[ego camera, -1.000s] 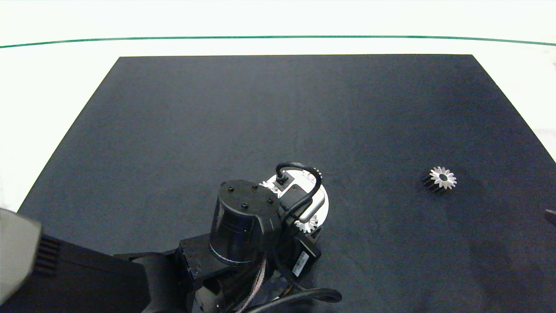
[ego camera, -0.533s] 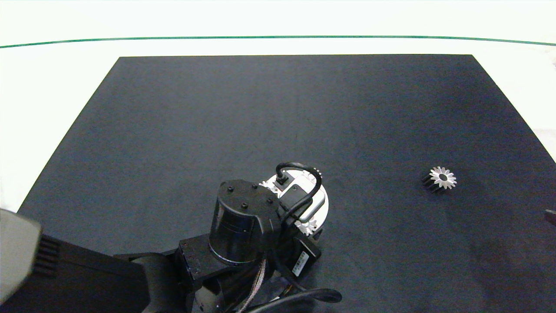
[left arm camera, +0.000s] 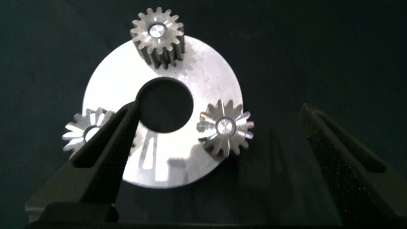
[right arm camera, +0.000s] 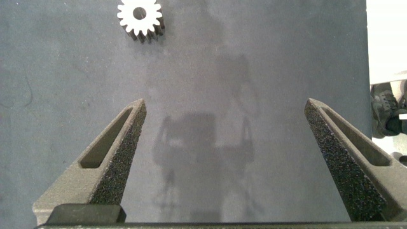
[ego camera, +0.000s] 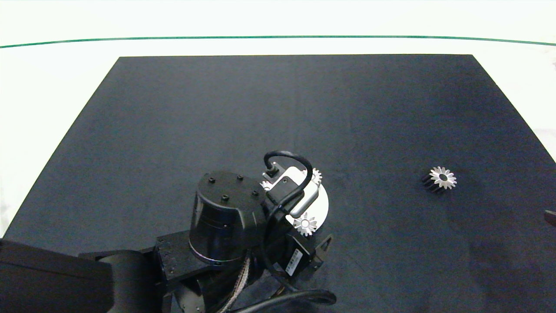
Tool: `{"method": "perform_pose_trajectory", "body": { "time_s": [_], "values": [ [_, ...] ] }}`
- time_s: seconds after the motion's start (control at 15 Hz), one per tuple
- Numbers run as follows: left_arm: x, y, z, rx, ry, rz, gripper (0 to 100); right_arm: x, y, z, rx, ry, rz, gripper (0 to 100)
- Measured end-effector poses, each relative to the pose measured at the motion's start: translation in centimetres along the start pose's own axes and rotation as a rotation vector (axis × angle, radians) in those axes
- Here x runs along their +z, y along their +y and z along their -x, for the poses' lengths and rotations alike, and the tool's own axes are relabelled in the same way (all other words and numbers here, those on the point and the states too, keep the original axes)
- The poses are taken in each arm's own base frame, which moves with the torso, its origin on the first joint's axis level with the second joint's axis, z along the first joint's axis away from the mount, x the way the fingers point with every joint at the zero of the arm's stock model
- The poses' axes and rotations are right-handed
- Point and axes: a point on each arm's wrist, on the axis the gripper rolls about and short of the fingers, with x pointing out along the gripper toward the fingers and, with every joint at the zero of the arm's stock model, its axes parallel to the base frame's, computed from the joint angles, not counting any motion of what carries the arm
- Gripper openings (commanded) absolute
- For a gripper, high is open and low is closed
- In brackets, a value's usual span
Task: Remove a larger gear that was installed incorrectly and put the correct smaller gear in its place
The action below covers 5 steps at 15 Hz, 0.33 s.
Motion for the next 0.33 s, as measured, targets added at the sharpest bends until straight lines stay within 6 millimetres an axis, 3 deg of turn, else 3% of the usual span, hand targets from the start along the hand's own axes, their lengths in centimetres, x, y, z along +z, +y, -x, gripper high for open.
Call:
{"method": "perform_pose_trajectory", "body": {
  "time_s": [0.33],
  "values": [
    [1.5, 2.1, 5.0, 0.081, 0.012, 0.039, 100, -0.7, -0.1, 0.9, -0.007, -0.017, -0.003, 100]
  ]
}}
